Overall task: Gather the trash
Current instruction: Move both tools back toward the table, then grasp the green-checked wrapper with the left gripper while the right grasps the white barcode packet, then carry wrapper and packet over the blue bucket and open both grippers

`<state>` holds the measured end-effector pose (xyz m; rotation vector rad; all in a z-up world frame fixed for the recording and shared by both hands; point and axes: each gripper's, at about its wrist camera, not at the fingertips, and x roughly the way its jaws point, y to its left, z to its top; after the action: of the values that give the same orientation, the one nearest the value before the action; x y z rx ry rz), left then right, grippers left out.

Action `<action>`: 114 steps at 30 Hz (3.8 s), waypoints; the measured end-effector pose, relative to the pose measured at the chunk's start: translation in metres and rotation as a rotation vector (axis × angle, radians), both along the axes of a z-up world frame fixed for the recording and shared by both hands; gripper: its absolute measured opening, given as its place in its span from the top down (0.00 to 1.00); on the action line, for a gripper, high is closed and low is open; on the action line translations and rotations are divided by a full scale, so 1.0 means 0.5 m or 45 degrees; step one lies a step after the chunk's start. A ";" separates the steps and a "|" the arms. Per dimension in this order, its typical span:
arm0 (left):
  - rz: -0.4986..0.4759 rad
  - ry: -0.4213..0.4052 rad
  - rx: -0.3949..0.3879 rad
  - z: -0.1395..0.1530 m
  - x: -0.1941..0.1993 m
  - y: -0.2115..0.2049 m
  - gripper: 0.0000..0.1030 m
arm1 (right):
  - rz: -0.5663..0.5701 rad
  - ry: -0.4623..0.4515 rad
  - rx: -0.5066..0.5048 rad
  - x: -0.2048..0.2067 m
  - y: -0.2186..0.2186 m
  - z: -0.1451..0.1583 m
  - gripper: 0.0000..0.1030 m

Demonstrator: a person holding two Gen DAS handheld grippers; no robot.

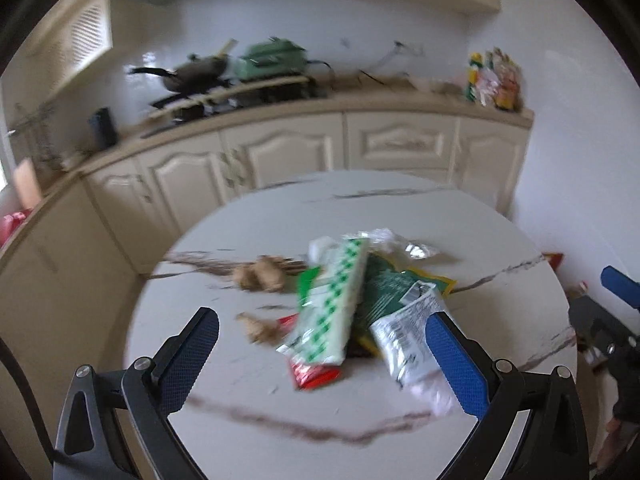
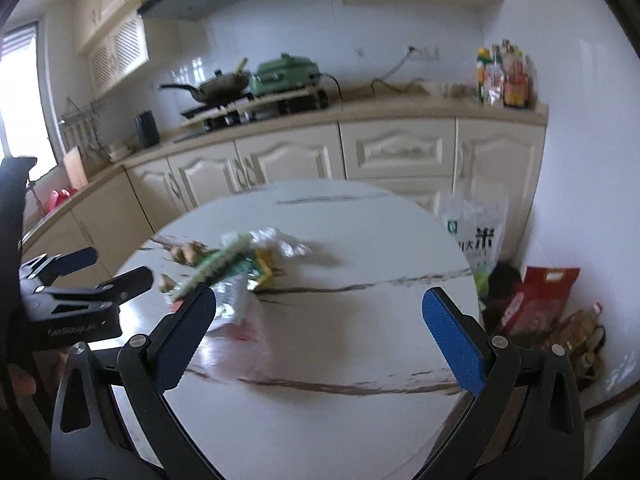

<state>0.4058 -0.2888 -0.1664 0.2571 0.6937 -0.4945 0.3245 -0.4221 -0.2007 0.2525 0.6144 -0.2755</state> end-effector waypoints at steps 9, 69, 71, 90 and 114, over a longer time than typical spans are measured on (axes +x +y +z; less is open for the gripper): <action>0.030 0.166 0.046 -0.056 0.206 -0.032 0.07 | 0.007 0.090 0.027 0.072 -0.032 -0.059 0.00; 0.061 0.298 -0.201 -0.073 -0.038 0.343 0.31 | 0.375 0.281 -0.186 0.222 0.208 -0.124 0.68; 0.049 0.331 -0.168 -0.084 -0.039 0.331 0.31 | 0.365 0.240 -0.192 0.209 0.204 -0.113 0.48; 0.053 0.273 -0.172 -0.109 -0.031 0.334 0.43 | 0.520 0.316 -0.353 0.245 0.276 -0.163 0.73; 0.506 0.175 -0.298 -0.100 -0.051 0.767 0.43 | 0.924 0.008 -0.223 0.251 0.601 -0.016 0.96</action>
<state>0.3804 0.0949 -0.2163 -0.1363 0.7907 -0.2100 0.4501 -0.1218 -0.2087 -0.1478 0.6456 0.3690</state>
